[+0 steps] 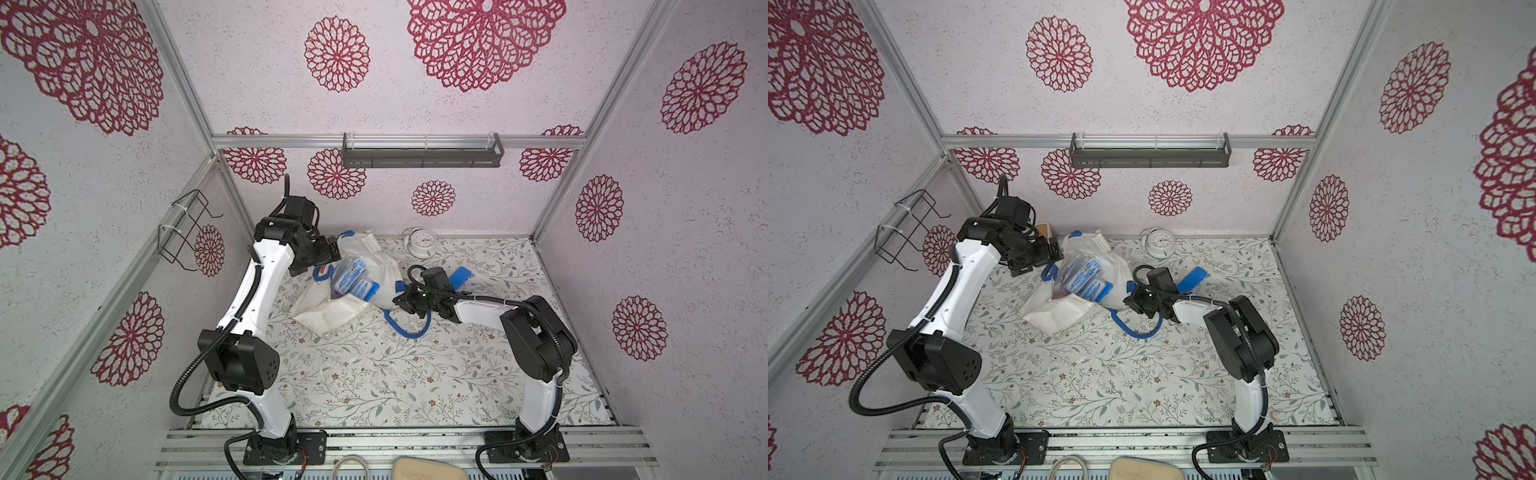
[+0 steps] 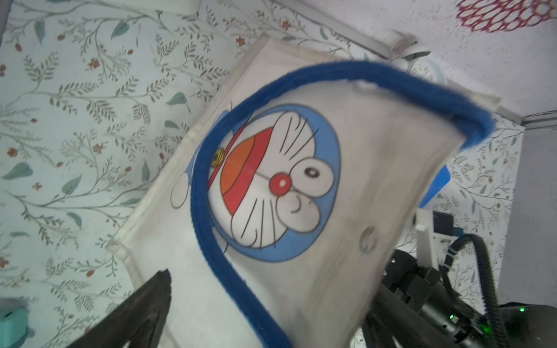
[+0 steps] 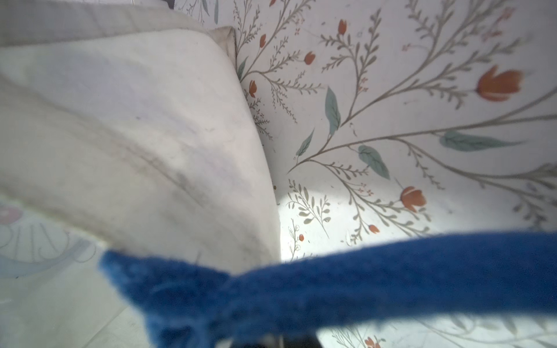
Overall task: Take out the compass set from the canvas bag
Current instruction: Adjust the canvas bag at the center of the board.
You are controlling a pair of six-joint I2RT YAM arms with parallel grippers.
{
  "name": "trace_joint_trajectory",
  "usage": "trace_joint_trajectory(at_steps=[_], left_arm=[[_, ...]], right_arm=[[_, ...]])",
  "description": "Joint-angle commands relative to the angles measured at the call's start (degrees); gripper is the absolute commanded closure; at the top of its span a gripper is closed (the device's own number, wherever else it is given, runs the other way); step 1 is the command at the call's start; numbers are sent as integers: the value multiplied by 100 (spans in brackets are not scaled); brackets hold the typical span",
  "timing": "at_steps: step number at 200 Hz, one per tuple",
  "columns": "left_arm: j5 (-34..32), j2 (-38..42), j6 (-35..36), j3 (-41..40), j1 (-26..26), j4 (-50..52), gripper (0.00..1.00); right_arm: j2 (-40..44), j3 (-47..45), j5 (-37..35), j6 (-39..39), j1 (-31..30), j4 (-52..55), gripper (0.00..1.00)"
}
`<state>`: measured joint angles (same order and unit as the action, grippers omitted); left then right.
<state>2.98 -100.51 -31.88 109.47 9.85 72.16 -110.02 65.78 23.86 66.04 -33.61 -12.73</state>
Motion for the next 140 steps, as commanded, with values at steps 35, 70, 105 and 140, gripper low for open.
trace_joint_trajectory(at_steps=[35, 70, 105, 140], left_arm=[[-730, 1276, -355, -517, 38, -605, 3], [-740, 1868, -816, -914, -265, -1332, 3], [-700, 2527, -1567, -1712, -600, -1968, 3], [482, 2058, -1080, -1321, -536, -1225, 3]], right_arm=[[291, 250, 31, -127, -100, 240, 100], [272, 338, 40, -179, -102, 308, 99], [261, 392, 41, -189, -102, 344, 99], [218, 457, 66, -205, -111, 399, 98]])
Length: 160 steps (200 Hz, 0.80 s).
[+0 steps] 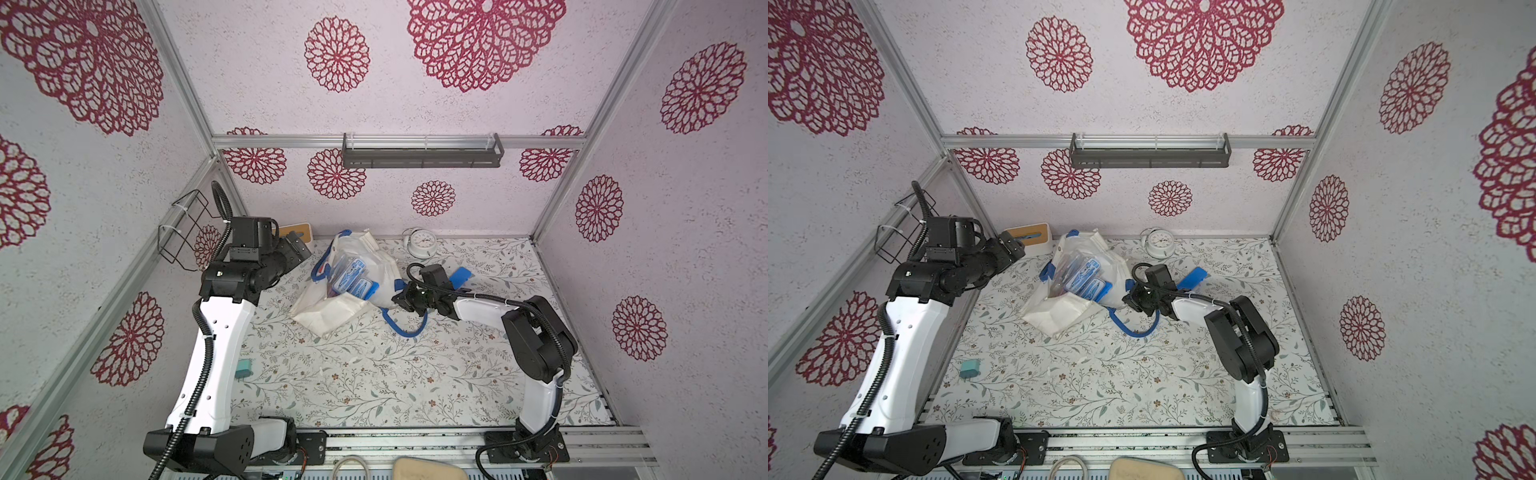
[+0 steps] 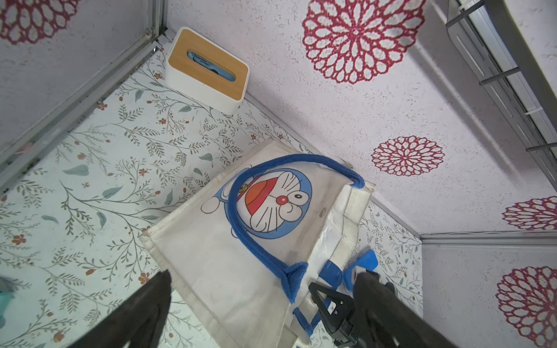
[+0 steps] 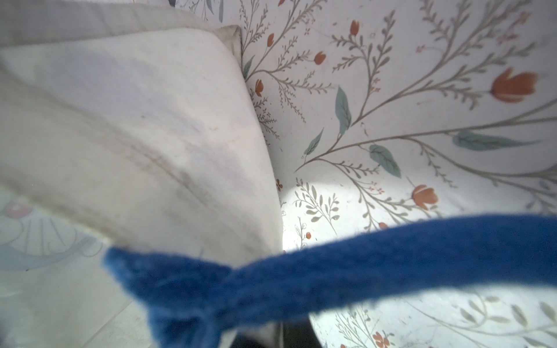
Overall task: Take out the compass set from the canvas bag
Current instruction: Adjust the canvas bag at the center of the board.
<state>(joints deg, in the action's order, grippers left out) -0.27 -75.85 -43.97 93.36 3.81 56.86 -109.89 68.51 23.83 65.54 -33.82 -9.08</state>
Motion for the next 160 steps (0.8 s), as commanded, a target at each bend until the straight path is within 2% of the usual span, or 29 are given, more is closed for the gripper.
trace_joint_trajectory(at_steps=[1, 21, 52, 85, 115, 130, 143, 153, 160], left_arm=[[822, -445, 140, 315, 76, 359, 3], [682, -882, 416, 641, 373, 1213, 1], [-19, -1272, 644, 818, 927, 1556, 2], [-700, -1809, 851, 1153, 1048, 1771, 2], [-691, -2420, 968, 1751, 1061, 1882, 0], [-633, -2705, 1038, 1924, 1099, 1975, 8], [-522, -2831, 1090, 1979, 1108, 2000, 22], [-476, -2880, 1118, 1996, 1121, 1983, 39], [-457, -2904, 1127, 2031, 1119, 1971, 56]], right_arm=[[209, 186, 69, -159, -89, 36, 98], [219, 196, 60, -173, -98, 63, 98], [247, 198, 52, -208, -116, 122, 98], [246, 189, 60, -217, -142, 117, 98], [222, 204, 77, -245, -151, 135, 98], [231, 224, 78, -289, -157, 177, 98], [277, 242, 73, -392, -160, 275, 98], [329, 257, 69, -517, -160, 370, 98], [379, 275, 60, -623, -168, 456, 98]])
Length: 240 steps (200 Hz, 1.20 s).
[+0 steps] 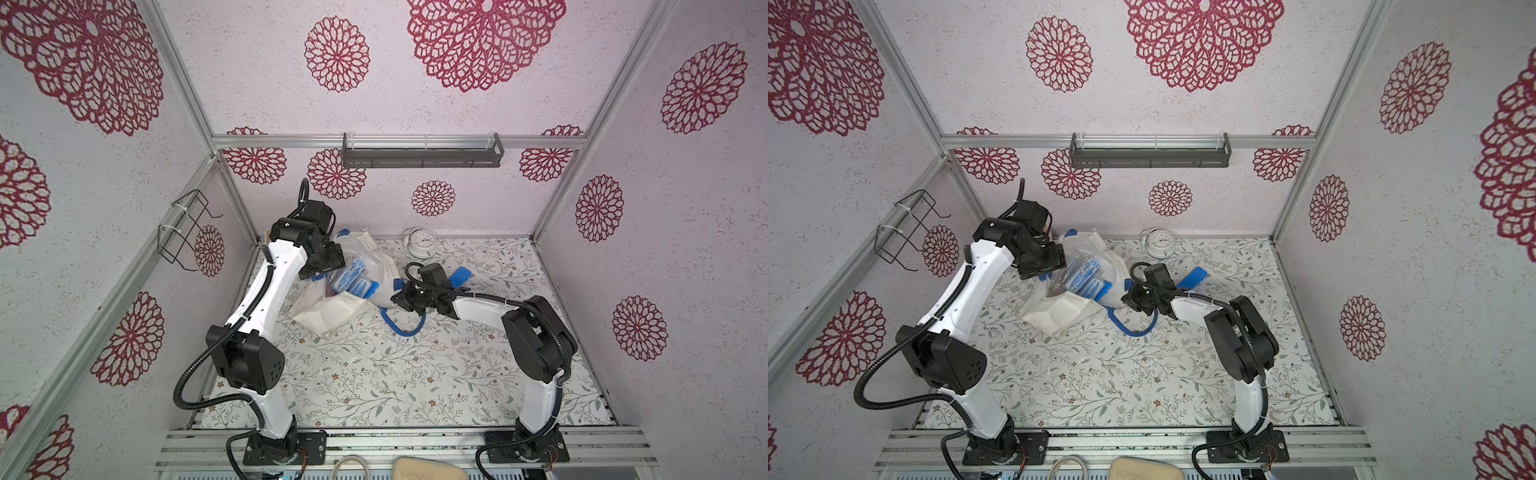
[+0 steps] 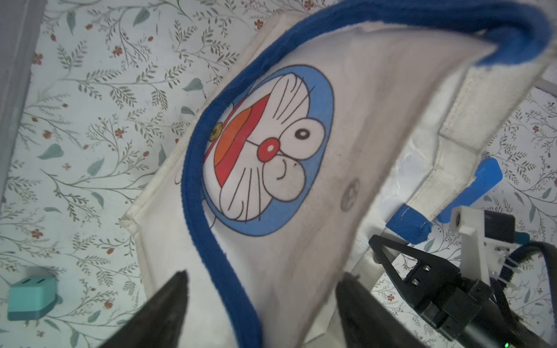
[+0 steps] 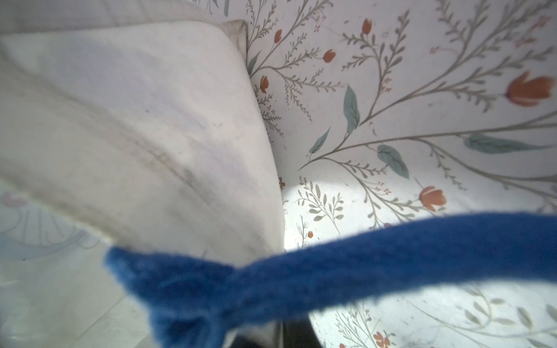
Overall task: Take out the compass set from the canvas bag
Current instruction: Adjust the canvas bag at the center of the board.
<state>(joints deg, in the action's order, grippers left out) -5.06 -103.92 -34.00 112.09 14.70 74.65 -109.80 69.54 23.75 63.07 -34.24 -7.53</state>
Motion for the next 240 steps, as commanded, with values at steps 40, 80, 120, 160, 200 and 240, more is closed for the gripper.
trace_joint_trajectory(at_steps=[40, 80, 120, 160, 200, 240], left_arm=[[85, -241, 204, 848, 25, 247, 100], [319, -403, 223, 1140, 15, 367, 100], [409, -347, 182, 1111, 19, 313, 100], [506, -404, 53, 1148, 21, 227, 100], [488, -627, -119, 1503, 7, 181, 100], [618, -805, -364, 1756, 46, 128, 100]], right_arm=[[916, 308, -393, -1241, -103, 1374, 56], [1539, 900, -1143, -1850, -54, 2144, 39], [954, 1634, -715, -1650, -236, 1753, 59], [-80, 2535, -5, -1660, -754, 1905, 70], [176, 2056, 560, -2132, -1435, 1728, 72], [279, 1794, 844, -2355, -1834, 1694, 71]])
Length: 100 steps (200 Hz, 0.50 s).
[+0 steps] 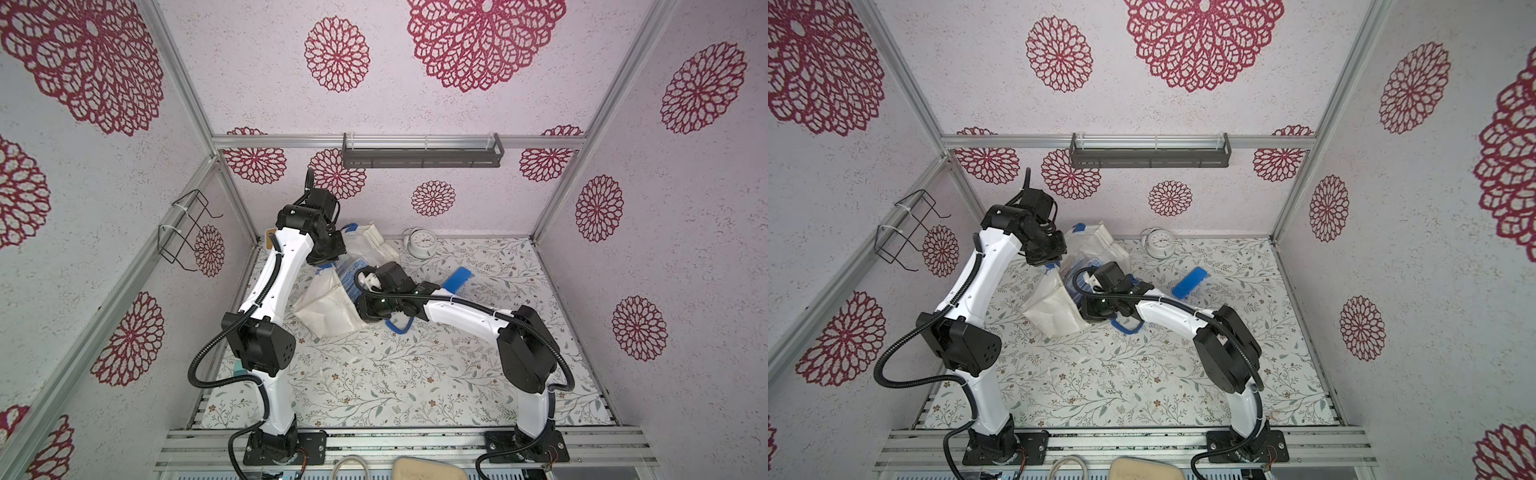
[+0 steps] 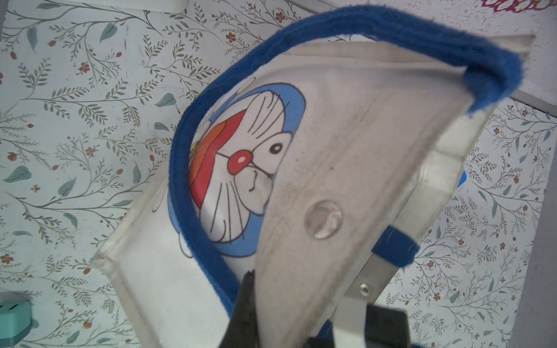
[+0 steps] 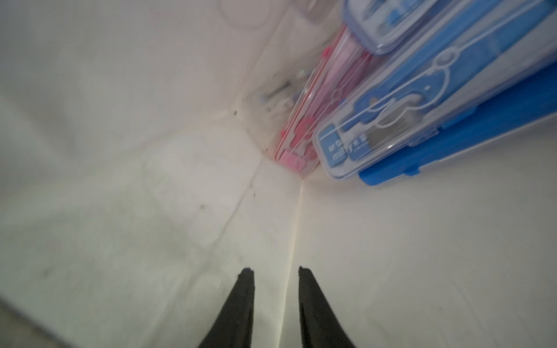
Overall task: Take out the compass set from the canvas bag
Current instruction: Adjust the canvas bag at the center of the board.
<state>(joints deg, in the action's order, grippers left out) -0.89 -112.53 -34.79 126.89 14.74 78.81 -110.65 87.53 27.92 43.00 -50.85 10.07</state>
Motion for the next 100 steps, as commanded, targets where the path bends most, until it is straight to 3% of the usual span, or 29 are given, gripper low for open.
trace_joint_trajectory(at_steps=[1, 37, 81, 100], left_arm=[[202, 56, -289, 276, 39, -291, 100], [338, 161, -244, -15, 244, -345, 100], [681, 892, -90, -1235, 408, -949, 100], [790, 1120, -95, -1589, 425, -1104, 100]], right_arm=[[362, -2, 426, -356, -181, -57, 71], [319, 10, -111, -12, -86, 118, 67], [927, -593, -867, 1349, 524, -265, 52], [1036, -465, -1337, 1641, 633, 59, 51]])
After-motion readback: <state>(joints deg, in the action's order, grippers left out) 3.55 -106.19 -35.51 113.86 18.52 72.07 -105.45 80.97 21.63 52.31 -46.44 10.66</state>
